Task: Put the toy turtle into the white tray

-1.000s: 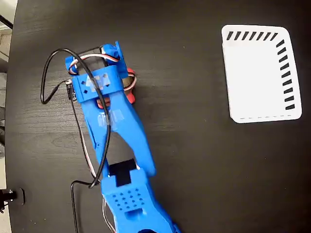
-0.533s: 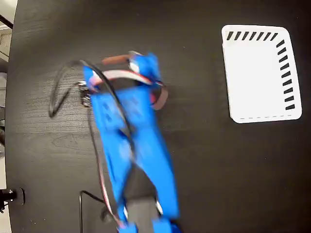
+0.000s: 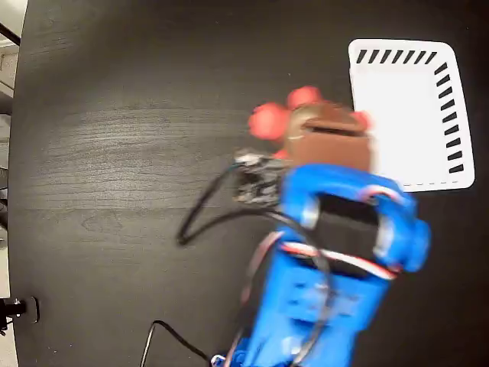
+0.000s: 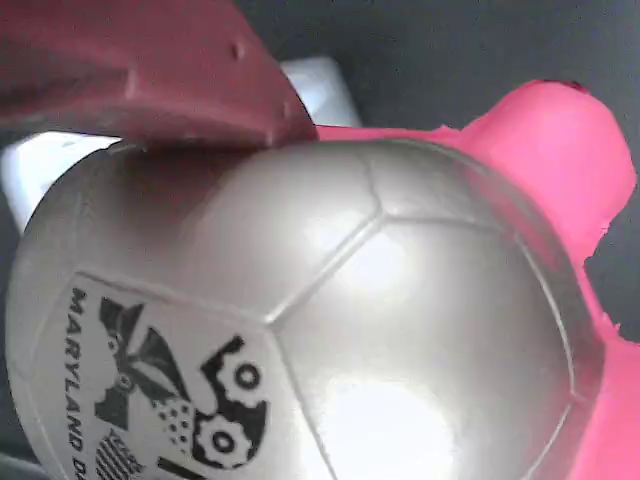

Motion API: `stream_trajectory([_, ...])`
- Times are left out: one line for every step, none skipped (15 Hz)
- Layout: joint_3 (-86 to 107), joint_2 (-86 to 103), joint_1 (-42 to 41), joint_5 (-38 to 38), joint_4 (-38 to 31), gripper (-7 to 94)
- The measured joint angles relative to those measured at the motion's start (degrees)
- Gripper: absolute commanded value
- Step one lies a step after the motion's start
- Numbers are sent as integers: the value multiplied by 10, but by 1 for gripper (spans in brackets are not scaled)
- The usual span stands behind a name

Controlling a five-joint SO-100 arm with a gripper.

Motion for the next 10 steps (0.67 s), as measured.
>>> stream_trajectory([-45, -46, 25, 9, 0, 0])
stream_trajectory([-91, -90, 47, 25, 0, 0])
stream_trajectory([-145, -138, 67, 41, 2, 0])
stream_trajectory([-206, -194, 81, 58, 3, 0])
stream_trajectory([-270, -255, 91, 72, 4, 0])
stream_trajectory([-323, -305, 98, 82, 4, 0])
stream_trajectory([-368, -343, 105, 85, 4, 0])
stream_trajectory([-403, -373, 111, 88, 2, 0])
stream_trajectory([-429, -401, 118, 88, -2, 0])
stream_trajectory([-449, -425, 126, 85, -6, 0])
